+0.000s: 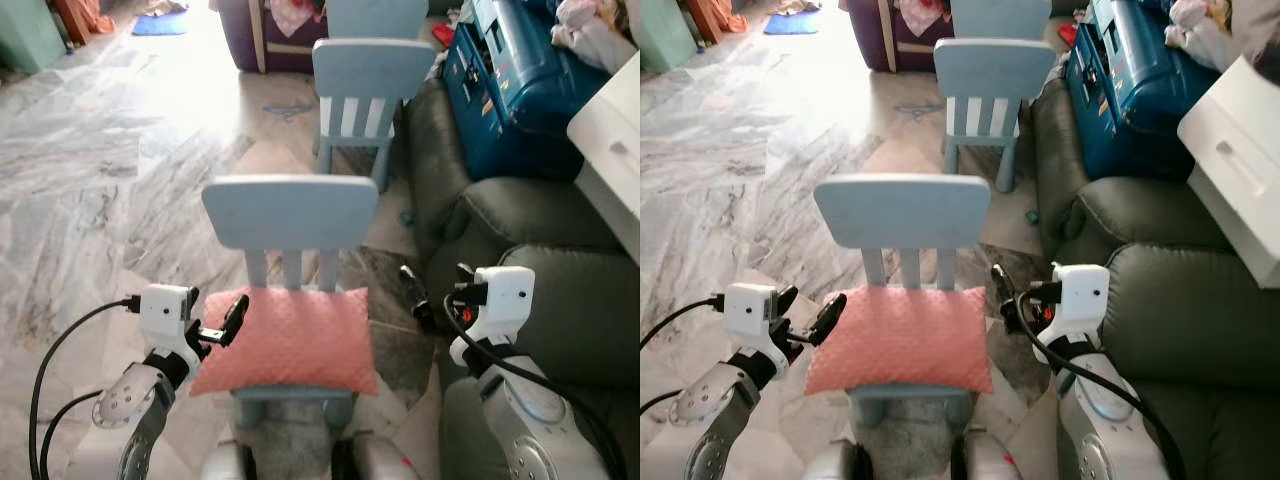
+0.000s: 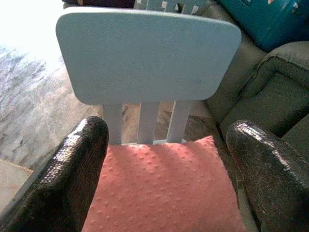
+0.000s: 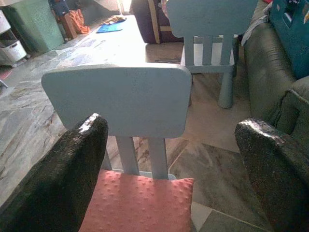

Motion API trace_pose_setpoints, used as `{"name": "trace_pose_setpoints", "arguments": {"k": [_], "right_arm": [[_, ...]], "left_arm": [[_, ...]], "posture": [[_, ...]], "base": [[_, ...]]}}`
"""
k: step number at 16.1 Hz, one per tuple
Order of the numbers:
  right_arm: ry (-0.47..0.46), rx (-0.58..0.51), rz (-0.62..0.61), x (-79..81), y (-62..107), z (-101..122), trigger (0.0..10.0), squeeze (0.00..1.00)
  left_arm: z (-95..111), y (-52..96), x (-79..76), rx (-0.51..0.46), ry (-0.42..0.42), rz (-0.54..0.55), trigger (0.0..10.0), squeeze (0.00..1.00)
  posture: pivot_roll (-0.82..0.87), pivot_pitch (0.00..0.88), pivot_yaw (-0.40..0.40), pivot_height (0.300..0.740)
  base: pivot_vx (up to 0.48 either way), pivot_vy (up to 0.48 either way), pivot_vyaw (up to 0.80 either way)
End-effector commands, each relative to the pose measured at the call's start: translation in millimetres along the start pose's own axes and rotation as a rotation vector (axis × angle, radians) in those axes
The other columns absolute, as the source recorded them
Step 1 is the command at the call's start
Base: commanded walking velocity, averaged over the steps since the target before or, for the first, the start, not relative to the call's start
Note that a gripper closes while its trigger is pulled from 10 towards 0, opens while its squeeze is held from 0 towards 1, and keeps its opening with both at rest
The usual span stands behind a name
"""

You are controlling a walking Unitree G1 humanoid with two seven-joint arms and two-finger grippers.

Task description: Move the pillow to the sofa

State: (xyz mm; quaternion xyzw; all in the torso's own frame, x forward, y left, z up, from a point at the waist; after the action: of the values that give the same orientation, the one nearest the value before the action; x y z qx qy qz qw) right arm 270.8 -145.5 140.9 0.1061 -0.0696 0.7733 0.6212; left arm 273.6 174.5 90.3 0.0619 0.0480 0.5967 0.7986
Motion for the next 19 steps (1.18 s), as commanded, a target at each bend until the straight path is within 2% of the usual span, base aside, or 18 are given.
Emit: {"name": "trace_pose_setpoints", "arguments": {"k": [1,7,19], "right_arm": [[-0.001,0.005,0.004,0.9,2.5,-0.2,10.0,0.00],[0.001,0.007,0.004,0.9,2.7,0.3,10.0,0.00],[-0.001,0.004,-0.005,-0.9,2.6,0.7,10.0,0.00]], "left_arm": [[-1.4,2.9,0.0,0.008,-0.002,0.008,10.0,0.00],[-2.3,3.3,-1.1,0.012,0.000,0.008,10.0,0.00],[-5.6,2.9,5.7,0.036,-0.006,0.055,10.0,0.00]], "posture": [[-0.13,0.187,-0.021,0.642],[-0.13,0.191,-0.024,0.601],[-0.14,0.191,-0.024,0.601]], "base": [[0.000,0.000,0.00],[0.000,0.000,0.00],[0.000,0.000,0.00]]}}
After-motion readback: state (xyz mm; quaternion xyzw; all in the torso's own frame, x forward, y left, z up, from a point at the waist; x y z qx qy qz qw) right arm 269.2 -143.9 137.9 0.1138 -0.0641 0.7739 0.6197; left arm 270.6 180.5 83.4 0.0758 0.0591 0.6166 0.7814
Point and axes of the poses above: a point about 5 cm out from each wrist's last joint towards the gripper, its own y axis pointing back from the gripper into the wrist, its own z axis along the axis of the wrist's last joint, x = y × z, the point moved 3 cm from there along -y, pointing out of the wrist towards the gripper, and after that the axes turned 7 degrees about -y, right-handed, at the moved point
